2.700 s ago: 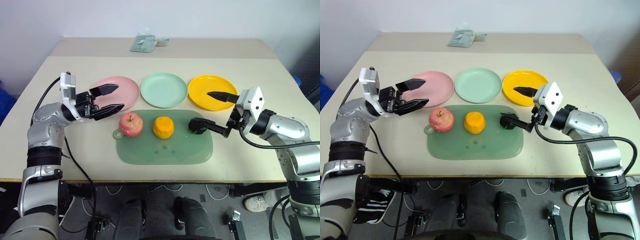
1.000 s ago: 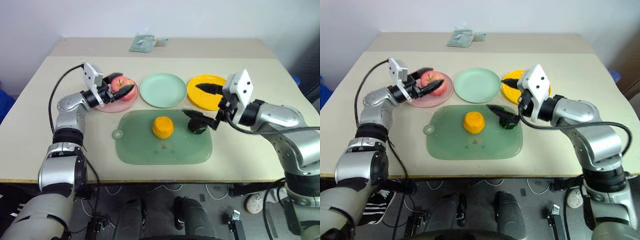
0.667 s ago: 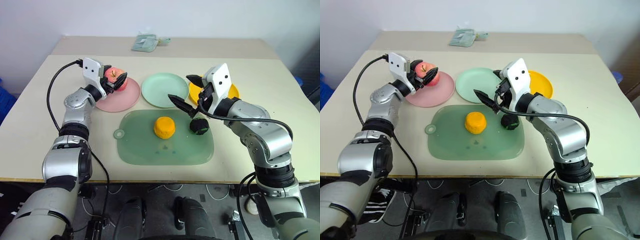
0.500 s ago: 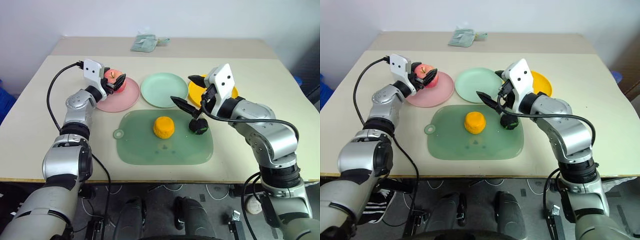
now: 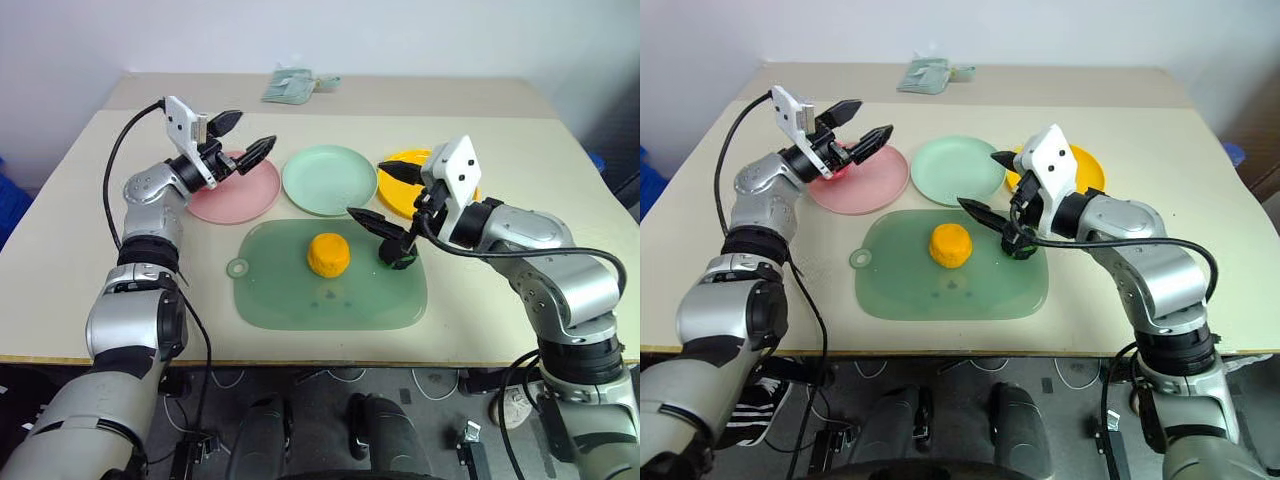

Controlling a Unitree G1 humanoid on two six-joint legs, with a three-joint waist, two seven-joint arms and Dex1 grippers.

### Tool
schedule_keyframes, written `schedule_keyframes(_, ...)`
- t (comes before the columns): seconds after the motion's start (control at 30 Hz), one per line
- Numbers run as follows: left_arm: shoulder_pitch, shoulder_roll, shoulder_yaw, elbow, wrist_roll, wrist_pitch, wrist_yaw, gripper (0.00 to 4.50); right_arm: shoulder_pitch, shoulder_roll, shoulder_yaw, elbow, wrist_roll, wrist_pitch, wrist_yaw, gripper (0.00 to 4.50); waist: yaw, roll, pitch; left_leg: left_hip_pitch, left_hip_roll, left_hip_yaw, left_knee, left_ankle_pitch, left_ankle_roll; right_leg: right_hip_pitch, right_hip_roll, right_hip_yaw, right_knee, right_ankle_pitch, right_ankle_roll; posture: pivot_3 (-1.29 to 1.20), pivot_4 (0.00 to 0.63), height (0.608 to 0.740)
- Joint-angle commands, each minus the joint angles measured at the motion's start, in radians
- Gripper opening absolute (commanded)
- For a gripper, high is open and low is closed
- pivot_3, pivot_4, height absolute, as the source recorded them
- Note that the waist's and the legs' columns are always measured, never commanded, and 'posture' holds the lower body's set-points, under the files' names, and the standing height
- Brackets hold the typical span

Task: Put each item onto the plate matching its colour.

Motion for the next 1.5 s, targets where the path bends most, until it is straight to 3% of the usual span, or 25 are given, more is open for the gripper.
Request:
schedule_keyframes(0.03,0.083,0.031,-0.043,-0.159,-0.066,0.129,-0.237,4.49,-0.012,-0.007,-0.027,-0.059,0.033,0.033,-0.009,4.50,-0.010,0.000,0.000,0.000,0.000,0.000,0.000,0.000,0.000,0.000,0.000,0.000,0.000,0.000,0.000,0.00,0.150,0.740)
schedule_keyframes(0.2,0.149,0.096,-0.049,-0.309,-0.150,0.378,-0.366,4.49,-0.036,0.039,0.018,-0.106,0.064,0.108,-0.055,4.50,-0.026,0.000,0.000,0.001,0.001,-0.001,0.000,0.000,0.000,-0.001,0.002,0.000,0.002,0.000,-0.001,0.00,0.150,0.740)
schedule_keyframes(0.4,0.222,0.206,-0.100,-0.421,-0.181,0.543,-0.453,4.49,-0.063,0.071,0.114,-0.088,0.031,0.159,-0.077,4.50,-0.023,0.000,0.000,0.001,0.001,-0.001,0.000,0.000,0.000,0.000,0.001,0.000,0.001,0.000,-0.001,0.00,0.150,0.740)
schedule_keyframes(0.67,0.320,0.310,-0.116,-0.514,-0.204,0.535,-0.458,4.49,-0.114,0.115,0.267,0.051,-0.076,0.182,-0.092,4.50,-0.022,0.000,0.000,0.000,0.001,-0.001,0.000,0.000,0.000,-0.001,0.000,0.000,0.001,-0.002,-0.004,0.00,0.150,0.740)
schedule_keyframes(1.07,0.401,0.311,-0.088,-0.614,-0.201,0.550,-0.418,4.49,-0.117,0.156,0.347,0.233,-0.160,0.131,-0.013,4.50,-0.022,0.000,0.000,0.000,0.001,-0.001,0.000,0.000,0.000,-0.001,0.000,0.000,0.001,-0.001,-0.002,0.00,0.150,0.740)
schedule_keyframes(1.23,0.408,0.307,-0.080,-0.615,-0.201,0.535,-0.404,4.50,-0.126,0.190,0.290,0.232,-0.124,0.164,-0.004,2.79,-0.023,0.000,0.000,0.000,0.001,-0.001,0.000,0.000,0.000,-0.001,0.001,0.000,0.001,-0.001,-0.001,0.00,0.150,0.740)
schedule_keyframes(1.33,0.401,0.296,-0.080,-0.598,-0.193,0.513,-0.392,4.50,-0.145,0.202,0.250,0.238,-0.141,0.128,-0.031,2.76,-0.021,0.000,0.000,0.000,0.001,-0.001,0.000,0.000,0.000,-0.001,0.001,0.000,0.001,0.000,-0.001,0.00,0.150,0.740)
schedule_keyframes(1.5,0.331,0.201,-0.043,-0.526,-0.156,0.359,-0.234,4.50,-0.252,0.253,0.045,0.390,-0.178,0.003,-0.203,2.76,-0.017,0.000,0.000,0.000,0.001,-0.001,0.000,0.000,-0.001,-0.001,0.000,0.000,0.001,0.000,-0.001,0.00,0.150,0.740)
